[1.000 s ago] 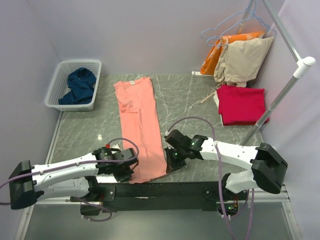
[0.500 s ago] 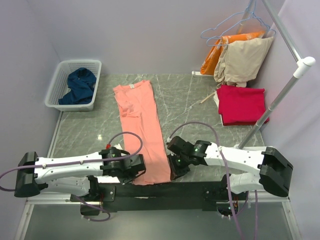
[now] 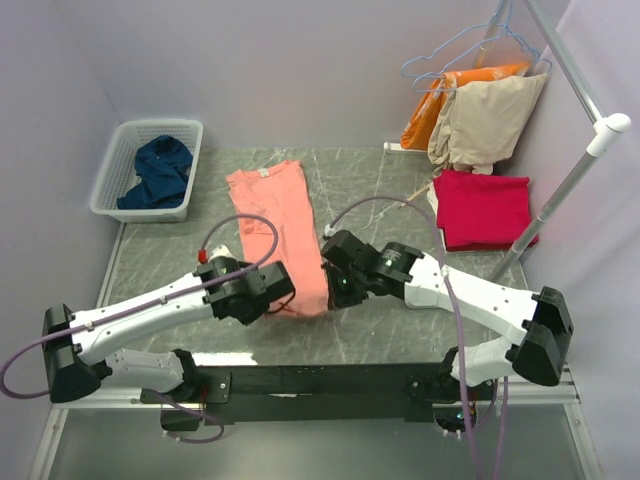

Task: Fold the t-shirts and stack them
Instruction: Fold the tshirt

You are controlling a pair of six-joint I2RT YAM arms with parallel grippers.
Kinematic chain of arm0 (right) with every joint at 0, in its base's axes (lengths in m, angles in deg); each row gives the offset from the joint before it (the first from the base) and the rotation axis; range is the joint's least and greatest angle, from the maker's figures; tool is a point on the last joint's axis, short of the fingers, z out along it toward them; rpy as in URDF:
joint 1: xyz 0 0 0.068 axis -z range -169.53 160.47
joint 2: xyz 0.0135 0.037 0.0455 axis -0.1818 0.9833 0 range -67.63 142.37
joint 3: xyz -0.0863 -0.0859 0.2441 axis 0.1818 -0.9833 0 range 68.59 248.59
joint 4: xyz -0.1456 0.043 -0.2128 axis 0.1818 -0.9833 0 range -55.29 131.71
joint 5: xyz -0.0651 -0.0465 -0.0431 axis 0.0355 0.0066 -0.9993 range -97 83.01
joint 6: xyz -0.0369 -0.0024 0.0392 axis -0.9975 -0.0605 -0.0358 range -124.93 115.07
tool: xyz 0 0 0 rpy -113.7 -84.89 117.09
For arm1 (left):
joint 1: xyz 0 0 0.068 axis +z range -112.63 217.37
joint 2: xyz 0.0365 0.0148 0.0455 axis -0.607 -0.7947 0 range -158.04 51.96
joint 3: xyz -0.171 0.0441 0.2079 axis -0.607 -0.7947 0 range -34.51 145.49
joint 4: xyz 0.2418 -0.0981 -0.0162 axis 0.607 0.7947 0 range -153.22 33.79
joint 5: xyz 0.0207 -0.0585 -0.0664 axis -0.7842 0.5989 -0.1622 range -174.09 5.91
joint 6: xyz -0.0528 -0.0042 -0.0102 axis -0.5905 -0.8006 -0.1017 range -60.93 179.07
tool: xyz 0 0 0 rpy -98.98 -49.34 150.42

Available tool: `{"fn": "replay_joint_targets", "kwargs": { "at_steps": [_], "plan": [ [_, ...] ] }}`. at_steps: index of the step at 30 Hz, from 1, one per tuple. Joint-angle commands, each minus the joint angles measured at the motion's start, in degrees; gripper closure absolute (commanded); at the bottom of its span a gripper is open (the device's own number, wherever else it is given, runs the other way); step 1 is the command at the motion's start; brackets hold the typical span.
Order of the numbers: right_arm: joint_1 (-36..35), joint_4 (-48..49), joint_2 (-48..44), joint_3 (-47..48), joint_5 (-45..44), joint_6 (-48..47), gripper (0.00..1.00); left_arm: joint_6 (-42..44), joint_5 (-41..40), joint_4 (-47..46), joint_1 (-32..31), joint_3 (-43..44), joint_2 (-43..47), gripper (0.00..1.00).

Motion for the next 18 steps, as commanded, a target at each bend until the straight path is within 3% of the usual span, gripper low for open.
{"fn": "replay_joint_targets", "kwargs": {
  "at_steps": [1, 9, 13, 18],
  "plan": [
    [5.7, -0.7, 4.2, 4.9, -5.5, -4.0, 1.0, 6.7, -7.9, 2.6, 8.5, 3.7, -2.6, 0.99],
    [16.1, 6.3, 18.8, 13.6, -3.2, -9.9, 1.0, 25.8, -11.9, -8.9, 22.5, 11.1, -13.6, 0.99],
    [19.7, 5.8, 28.8, 26.0, -2.3, -11.6, 1.0, 34.9, -11.1, -15.6, 29.6, 14.5, -20.9, 0.99],
    [23.4, 1.7, 41.5, 41.0, -2.0, -12.9, 1.0, 40.1, -10.4, -19.3, 34.6, 20.4, -31.7, 0.99]
  ]
}}
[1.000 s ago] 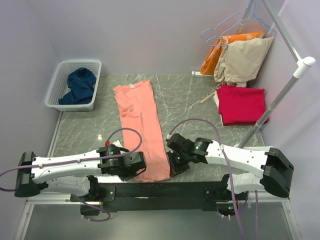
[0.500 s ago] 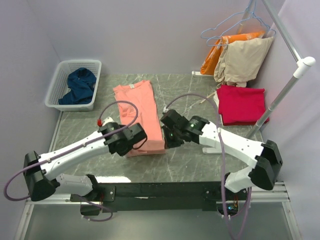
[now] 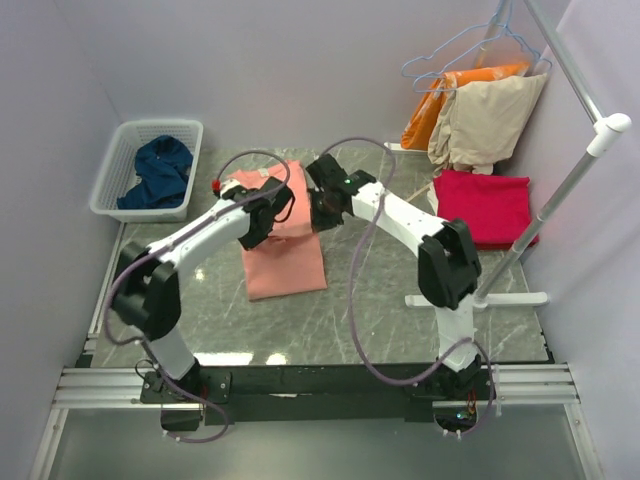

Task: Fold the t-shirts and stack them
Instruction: Fold the tshirt

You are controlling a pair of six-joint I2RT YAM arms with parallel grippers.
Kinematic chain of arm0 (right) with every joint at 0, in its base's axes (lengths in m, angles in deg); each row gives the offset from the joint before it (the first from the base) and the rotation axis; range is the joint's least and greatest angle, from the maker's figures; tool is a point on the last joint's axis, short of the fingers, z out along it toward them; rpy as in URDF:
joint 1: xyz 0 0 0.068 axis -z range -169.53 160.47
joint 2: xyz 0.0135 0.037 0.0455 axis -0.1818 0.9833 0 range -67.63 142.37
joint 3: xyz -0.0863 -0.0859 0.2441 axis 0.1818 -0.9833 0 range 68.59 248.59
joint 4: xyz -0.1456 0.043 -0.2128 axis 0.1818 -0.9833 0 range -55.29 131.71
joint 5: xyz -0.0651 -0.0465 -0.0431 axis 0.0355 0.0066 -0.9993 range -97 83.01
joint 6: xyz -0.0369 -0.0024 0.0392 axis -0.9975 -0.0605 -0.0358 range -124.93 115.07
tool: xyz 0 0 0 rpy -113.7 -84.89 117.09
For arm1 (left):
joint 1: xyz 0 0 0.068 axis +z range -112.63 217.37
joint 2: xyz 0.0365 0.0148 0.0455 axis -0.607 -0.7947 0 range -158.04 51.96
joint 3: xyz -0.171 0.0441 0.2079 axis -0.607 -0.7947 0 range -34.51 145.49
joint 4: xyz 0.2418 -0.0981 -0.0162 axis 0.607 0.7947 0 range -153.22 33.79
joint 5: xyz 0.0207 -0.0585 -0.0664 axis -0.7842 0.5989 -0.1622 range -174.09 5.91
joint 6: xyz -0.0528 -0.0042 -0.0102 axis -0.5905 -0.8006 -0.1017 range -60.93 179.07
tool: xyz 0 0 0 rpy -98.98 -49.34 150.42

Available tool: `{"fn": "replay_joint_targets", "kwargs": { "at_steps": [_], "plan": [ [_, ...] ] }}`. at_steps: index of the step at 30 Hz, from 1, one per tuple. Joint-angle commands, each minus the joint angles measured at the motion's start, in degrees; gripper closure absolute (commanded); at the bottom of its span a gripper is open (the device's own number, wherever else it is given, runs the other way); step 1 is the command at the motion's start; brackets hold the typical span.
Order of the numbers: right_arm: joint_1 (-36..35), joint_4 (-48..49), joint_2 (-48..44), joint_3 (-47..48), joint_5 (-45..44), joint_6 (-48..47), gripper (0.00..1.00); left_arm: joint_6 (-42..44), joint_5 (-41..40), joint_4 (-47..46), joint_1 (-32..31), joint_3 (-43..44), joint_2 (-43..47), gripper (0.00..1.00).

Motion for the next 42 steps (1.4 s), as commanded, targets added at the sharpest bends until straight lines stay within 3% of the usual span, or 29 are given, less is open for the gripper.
{"fn": "replay_joint_targets", "kwargs": {
  "at_steps": [1, 6, 10, 13, 19, 23, 33, 42],
  "plan": [
    [3.1, -3.2, 7.4, 13.3, 0.2, -2.8, 1.0, 10.4, -1.5, -5.9, 4.7, 5.4, -7.0, 0.99],
    [6.3, -5.1, 15.8, 21.1, 4.7, -2.6, 1.0, 14.3, 0.0, -7.9, 8.9, 12.2, -16.0, 0.98],
    [8.7, 2.6, 15.2, 17.8, 10.5, -0.7, 0.7, 15.5, -0.3, -9.3, 12.0, 16.6, -19.2, 0.57],
    [11.0, 12.8, 12.1, 12.4, 13.6, 2.6, 0.61, 15.5, -0.5, -13.5, 13.4, 16.9, -18.1, 0.4],
    [12.5, 18.6, 11.0, 13.1, 16.9, 3.0, 0.6, 16.1, -1.4, -18.8, 13.5, 14.3, -13.4, 0.39],
    [12.5, 7.5, 13.5, 17.4, 16.7, -0.5, 0.62, 16.6, 2.1, -16.5, 13.4, 10.7, -10.1, 0.39],
    [12.0, 14.6, -4.4, -15.0, 20.7, -3.7, 0.56, 17.5, 24.4, -25.8, 13.3, -18.2, 10.2, 0.4],
    [9.6, 19.5, -10.2, -26.1, 25.3, -4.1, 0.55, 14.3, 32.6, -30.7, 13.3, -31.8, 17.5, 0.47]
  ]
}}
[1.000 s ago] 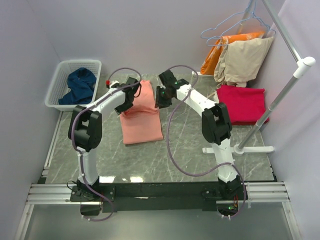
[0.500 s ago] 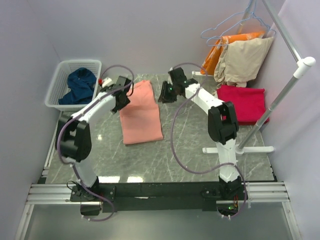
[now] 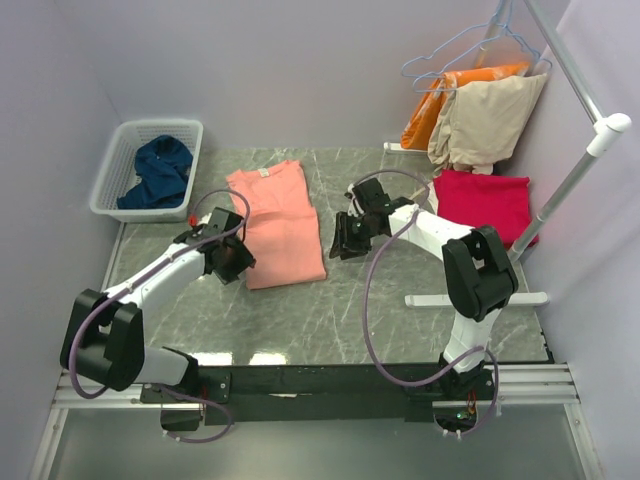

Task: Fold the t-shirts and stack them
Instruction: Fold the tshirt

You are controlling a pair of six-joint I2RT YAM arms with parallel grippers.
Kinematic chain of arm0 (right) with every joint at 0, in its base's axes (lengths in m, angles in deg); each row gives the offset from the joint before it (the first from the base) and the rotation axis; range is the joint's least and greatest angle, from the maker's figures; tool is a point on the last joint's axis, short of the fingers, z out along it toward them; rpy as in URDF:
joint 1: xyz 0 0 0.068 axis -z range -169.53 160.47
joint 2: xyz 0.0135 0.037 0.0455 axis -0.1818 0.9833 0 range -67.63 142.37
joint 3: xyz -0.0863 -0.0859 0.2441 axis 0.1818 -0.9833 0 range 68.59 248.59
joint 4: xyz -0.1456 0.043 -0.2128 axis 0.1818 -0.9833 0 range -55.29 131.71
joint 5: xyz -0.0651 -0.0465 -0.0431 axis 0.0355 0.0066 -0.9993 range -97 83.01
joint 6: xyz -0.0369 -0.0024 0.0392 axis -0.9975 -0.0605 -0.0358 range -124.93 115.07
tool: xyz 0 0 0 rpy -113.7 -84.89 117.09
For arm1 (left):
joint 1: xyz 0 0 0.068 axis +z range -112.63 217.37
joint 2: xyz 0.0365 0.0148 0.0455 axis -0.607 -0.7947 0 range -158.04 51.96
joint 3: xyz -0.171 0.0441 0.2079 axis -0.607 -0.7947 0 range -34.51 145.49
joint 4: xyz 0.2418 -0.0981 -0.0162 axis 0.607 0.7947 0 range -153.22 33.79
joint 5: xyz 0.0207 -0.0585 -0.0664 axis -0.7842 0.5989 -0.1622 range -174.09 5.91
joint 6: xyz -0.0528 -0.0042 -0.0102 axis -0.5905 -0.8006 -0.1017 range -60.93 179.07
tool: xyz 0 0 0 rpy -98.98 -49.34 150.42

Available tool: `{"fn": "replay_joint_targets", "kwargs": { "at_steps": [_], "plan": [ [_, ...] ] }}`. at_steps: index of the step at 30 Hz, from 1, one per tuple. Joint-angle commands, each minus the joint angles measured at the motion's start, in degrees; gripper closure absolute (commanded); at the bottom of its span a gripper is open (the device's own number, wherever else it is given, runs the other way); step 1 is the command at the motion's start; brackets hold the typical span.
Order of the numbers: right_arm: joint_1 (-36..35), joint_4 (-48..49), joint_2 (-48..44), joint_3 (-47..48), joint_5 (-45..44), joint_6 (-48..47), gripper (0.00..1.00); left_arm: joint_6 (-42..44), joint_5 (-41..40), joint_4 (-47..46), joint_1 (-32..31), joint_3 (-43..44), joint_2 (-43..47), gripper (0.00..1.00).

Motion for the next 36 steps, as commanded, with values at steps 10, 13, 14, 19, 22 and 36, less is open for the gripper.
{"fn": "replay_joint_targets", "kwargs": {
  "at_steps": [10, 13, 14, 19, 22, 36],
  "plan": [
    [-2.8, 8.3, -1.4, -3.5, 4.9, -0.9, 0.55, -2.1, 5.1, -11.8, -0.3, -8.1, -1.0, 0.53],
    [-3.2, 8.1, -0.1, -3.3, 4.5, -1.0, 0.56, -1.6, 5.0, -12.2, -0.3, -7.5, -1.9, 0.54],
    [-3.3, 8.0, 0.3, -3.3, 4.4, -1.0, 0.56, -1.5, 4.4, -12.2, -0.3, -7.5, -2.1, 0.54],
    [-4.5, 8.3, 1.1, -4.0, 5.1, -1.1, 0.56, -1.5, 4.2, -12.6, -0.3, -8.1, -2.0, 0.55],
    [-5.2, 8.6, 2.0, -4.2, 4.9, -1.0, 0.57, -1.2, 4.0, -13.1, -0.3, -8.5, -2.1, 0.55],
    [-6.0, 9.2, 4.9, -5.5, 4.5, -1.1, 0.57, -0.8, 5.0, -14.1, -0.3, -9.0, -2.6, 0.59]
  ]
}}
